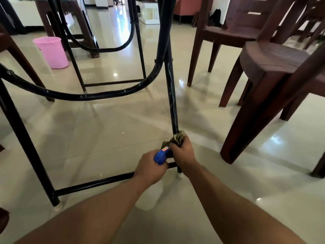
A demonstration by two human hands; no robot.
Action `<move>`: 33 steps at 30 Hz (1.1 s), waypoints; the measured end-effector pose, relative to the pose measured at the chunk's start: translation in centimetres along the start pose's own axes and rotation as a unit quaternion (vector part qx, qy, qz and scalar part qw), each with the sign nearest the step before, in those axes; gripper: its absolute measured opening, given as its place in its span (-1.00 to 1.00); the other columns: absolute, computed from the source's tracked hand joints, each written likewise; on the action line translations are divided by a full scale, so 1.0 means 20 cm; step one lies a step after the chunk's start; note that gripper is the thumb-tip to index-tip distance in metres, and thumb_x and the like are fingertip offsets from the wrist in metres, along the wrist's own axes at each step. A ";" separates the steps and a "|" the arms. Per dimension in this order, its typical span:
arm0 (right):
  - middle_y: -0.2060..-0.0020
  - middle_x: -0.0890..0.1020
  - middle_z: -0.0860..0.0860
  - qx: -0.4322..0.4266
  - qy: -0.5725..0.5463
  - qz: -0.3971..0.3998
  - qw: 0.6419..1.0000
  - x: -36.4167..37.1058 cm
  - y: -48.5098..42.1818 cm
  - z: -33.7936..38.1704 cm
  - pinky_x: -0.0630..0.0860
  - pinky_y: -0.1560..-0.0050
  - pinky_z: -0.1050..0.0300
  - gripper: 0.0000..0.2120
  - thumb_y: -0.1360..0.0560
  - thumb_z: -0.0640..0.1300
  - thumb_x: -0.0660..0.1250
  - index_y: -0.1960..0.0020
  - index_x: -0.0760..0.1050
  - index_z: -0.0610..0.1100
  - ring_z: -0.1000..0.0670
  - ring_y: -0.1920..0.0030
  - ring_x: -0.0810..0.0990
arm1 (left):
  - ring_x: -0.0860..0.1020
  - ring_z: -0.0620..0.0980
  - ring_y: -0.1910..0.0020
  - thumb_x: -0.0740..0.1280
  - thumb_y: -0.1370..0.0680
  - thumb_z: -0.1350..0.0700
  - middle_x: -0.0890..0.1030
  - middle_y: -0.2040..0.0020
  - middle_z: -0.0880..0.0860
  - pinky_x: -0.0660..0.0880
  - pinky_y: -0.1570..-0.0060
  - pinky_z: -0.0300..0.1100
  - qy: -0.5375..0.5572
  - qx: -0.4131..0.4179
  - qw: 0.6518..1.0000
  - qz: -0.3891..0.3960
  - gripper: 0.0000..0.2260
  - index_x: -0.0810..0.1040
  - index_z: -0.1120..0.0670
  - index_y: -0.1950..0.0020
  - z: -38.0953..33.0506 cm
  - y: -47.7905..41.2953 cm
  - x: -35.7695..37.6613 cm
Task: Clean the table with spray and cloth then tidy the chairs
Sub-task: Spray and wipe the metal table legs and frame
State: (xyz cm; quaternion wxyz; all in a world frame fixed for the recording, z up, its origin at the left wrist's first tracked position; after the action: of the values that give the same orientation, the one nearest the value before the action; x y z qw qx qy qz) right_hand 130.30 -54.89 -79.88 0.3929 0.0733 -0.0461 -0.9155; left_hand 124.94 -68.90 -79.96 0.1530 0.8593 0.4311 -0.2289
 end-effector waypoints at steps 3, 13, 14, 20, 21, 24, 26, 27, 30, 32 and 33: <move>0.20 0.62 -0.16 0.069 0.093 0.023 0.993 -0.02 0.04 -0.09 0.69 0.16 -0.03 -0.74 -0.34 -0.41 0.34 0.10 0.46 -0.11 -0.09 0.23 0.66 | 0.44 0.03 0.39 0.37 -0.48 0.18 0.51 0.37 0.08 0.54 0.24 0.17 0.009 0.016 1.000 -0.011 -0.91 0.51 0.10 0.22 -0.02 -0.01 -0.07; 0.25 0.67 -0.02 0.012 0.126 -0.025 0.992 -0.04 0.02 0.13 0.66 0.27 0.10 -0.86 -0.45 -0.29 0.36 0.11 0.55 -0.07 0.04 0.28 0.67 | 0.53 -0.02 0.37 0.43 -0.52 0.05 0.54 0.37 -0.05 0.54 0.30 -0.10 0.060 0.084 0.993 -0.064 -0.78 0.49 -0.01 0.29 -0.40 -0.07 -0.17; 0.20 0.66 0.01 -0.017 0.108 -0.051 0.993 -0.06 0.01 0.20 0.60 0.30 0.20 -0.84 -0.46 -0.31 0.37 0.04 0.53 -0.08 0.04 0.23 0.67 | 0.59 0.04 0.33 0.43 -0.52 0.04 0.59 0.34 -0.01 0.61 0.26 -0.01 0.076 0.076 0.992 -0.069 -0.84 0.55 0.01 0.23 -0.40 -0.08 -0.18; 0.09 0.69 0.05 -0.028 0.116 -0.065 0.991 -0.03 0.02 0.14 0.63 0.19 0.22 -0.72 -0.47 -0.22 0.42 -0.10 0.48 0.03 0.13 0.17 0.67 | 0.58 0.18 0.37 0.38 -0.47 0.01 0.56 0.39 0.11 0.60 0.31 0.16 0.079 0.072 0.991 -0.083 -0.78 0.49 0.09 0.30 -0.36 -0.10 -0.25; 0.13 0.70 -0.03 0.020 0.129 -0.067 0.989 -0.04 0.02 0.10 0.67 0.17 0.09 -0.81 -0.46 -0.21 0.42 -0.03 0.52 -0.03 0.04 0.19 0.69 | 0.56 0.19 0.38 0.37 -0.46 0.00 0.57 0.38 0.15 0.58 0.31 0.18 0.078 0.070 0.991 -0.085 -0.77 0.49 0.12 0.29 -0.36 -0.10 -0.27; 0.24 0.64 0.01 0.002 0.112 -0.118 0.987 -0.08 -0.03 0.26 0.58 0.25 0.25 -0.90 -0.49 -0.25 0.39 0.06 0.53 -0.09 0.01 0.20 0.66 | 0.57 0.32 0.30 0.32 -0.40 -0.06 0.58 0.35 0.23 0.58 0.30 0.21 0.090 0.067 0.990 -0.083 -0.72 0.52 0.16 0.27 -0.36 -0.12 -0.31; 0.23 0.62 0.08 -0.105 0.082 -0.153 0.979 -0.08 0.00 0.51 0.49 0.30 0.39 -0.91 -0.51 -0.23 0.39 0.01 0.53 -0.11 0.13 0.22 0.64 | 0.59 0.32 0.28 0.33 -0.40 -0.07 0.59 0.34 0.21 0.60 0.28 0.21 0.099 0.071 0.989 -0.080 -0.75 0.55 0.12 0.23 -0.38 -0.13 -0.33; 0.21 0.63 0.10 -0.141 0.071 -0.157 0.975 -0.06 0.02 0.57 0.47 0.30 0.44 -0.89 -0.52 -0.22 0.39 -0.03 0.53 -0.09 0.19 0.22 0.63 | 0.59 0.29 0.28 0.35 -0.42 -0.05 0.60 0.33 0.19 0.61 0.28 0.19 0.100 0.076 0.989 -0.082 -0.79 0.57 0.09 0.21 -0.39 -0.12 -0.35; 0.19 0.64 0.05 -0.094 0.109 -0.148 0.978 0.00 0.03 0.44 0.53 0.21 0.32 -0.86 -0.51 -0.24 0.37 0.00 0.49 -0.04 0.08 0.17 0.65 | 0.60 0.27 0.30 0.35 -0.44 -0.05 0.61 0.34 0.18 0.61 0.28 0.20 0.101 0.084 0.988 -0.086 -0.76 0.55 0.12 0.25 -0.41 -0.13 -0.38; 0.14 0.66 -0.04 0.031 0.175 -0.146 0.973 0.01 0.04 0.22 0.60 0.10 0.10 -0.91 -0.50 -0.21 0.35 0.06 0.46 -0.06 -0.08 0.14 0.65 | 0.57 0.32 0.30 0.33 -0.41 -0.07 0.56 0.35 0.25 0.59 0.29 0.24 0.120 0.086 0.985 -0.089 -0.72 0.50 0.16 0.29 -0.43 -0.14 -0.40; 0.11 0.66 -0.06 0.071 0.189 -0.149 0.968 0.00 0.05 0.17 0.57 0.09 0.09 -0.92 -0.49 -0.21 0.35 0.06 0.47 -0.08 -0.06 0.17 0.62 | 0.56 0.33 0.30 0.33 -0.40 -0.08 0.55 0.35 0.27 0.59 0.29 0.25 0.128 0.087 0.984 -0.094 -0.71 0.49 0.15 0.28 -0.45 -0.15 -0.41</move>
State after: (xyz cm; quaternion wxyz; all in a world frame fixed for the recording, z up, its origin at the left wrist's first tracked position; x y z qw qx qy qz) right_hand 130.38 -55.43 -76.48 0.2476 0.2790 -0.0244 -0.9275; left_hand 120.58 -68.60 -68.19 -0.0009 0.8471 0.5043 -0.1675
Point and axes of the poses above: each hand's wrist, its own y-axis away from the middle knuckle, its own x-axis out of the palm, z = x × y, the point moved 10 cm from there along -y, towards the middle knuckle
